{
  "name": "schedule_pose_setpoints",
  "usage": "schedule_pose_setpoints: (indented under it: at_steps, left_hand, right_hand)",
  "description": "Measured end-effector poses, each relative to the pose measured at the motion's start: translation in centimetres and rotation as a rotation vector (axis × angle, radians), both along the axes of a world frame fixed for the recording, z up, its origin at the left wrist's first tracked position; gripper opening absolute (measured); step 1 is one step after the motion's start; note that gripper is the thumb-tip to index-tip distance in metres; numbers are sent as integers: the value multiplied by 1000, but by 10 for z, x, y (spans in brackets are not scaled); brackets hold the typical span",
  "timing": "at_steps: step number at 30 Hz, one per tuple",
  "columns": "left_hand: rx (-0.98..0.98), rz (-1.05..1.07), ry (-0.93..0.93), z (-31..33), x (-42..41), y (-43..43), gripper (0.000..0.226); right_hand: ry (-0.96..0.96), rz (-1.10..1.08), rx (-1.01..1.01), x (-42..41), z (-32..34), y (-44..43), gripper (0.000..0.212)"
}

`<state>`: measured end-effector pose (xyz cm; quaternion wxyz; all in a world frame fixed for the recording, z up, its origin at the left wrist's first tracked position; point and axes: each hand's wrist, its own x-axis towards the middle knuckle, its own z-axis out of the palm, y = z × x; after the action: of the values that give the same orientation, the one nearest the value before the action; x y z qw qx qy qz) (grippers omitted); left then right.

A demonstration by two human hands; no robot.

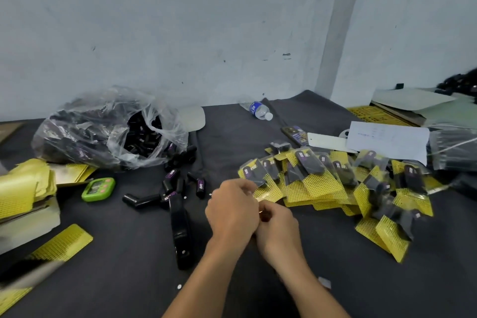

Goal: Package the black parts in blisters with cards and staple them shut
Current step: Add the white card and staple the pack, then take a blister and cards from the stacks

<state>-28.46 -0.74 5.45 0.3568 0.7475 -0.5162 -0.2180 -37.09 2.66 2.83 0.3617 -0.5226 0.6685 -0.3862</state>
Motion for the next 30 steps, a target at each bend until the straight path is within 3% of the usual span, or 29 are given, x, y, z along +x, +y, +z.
schedule_pose_setpoints:
  at_steps: [5, 9, 12, 18, 21, 27, 30]
  left_hand:
    - [-151, -112, -58, 46, 55, 19, 27]
    - [-253, 16, -60, 83, 121, 38, 2]
    - [-297, 139, -99, 102, 184, 57, 6]
    - [-189, 391, -295, 123, 313, 113, 33]
    - [-127, 463, -243, 124, 365, 134, 33]
    - [67, 364, -135, 102, 426, 135, 56]
    - [113, 332, -144, 87, 448, 119, 59]
  right_hand:
    - [-141, 226, -64, 51, 28, 9, 37]
    - [-195, 351, -156, 109, 58, 9, 28]
    - [-311, 480, -112, 164, 72, 8, 20]
    - [-46, 656, -143, 270, 93, 9, 16]
    - [65, 724, -161, 313, 100, 5, 14]
    - [312, 831, -213, 376, 99, -14, 41]
    - [368, 835, -236, 400, 98, -29, 44]
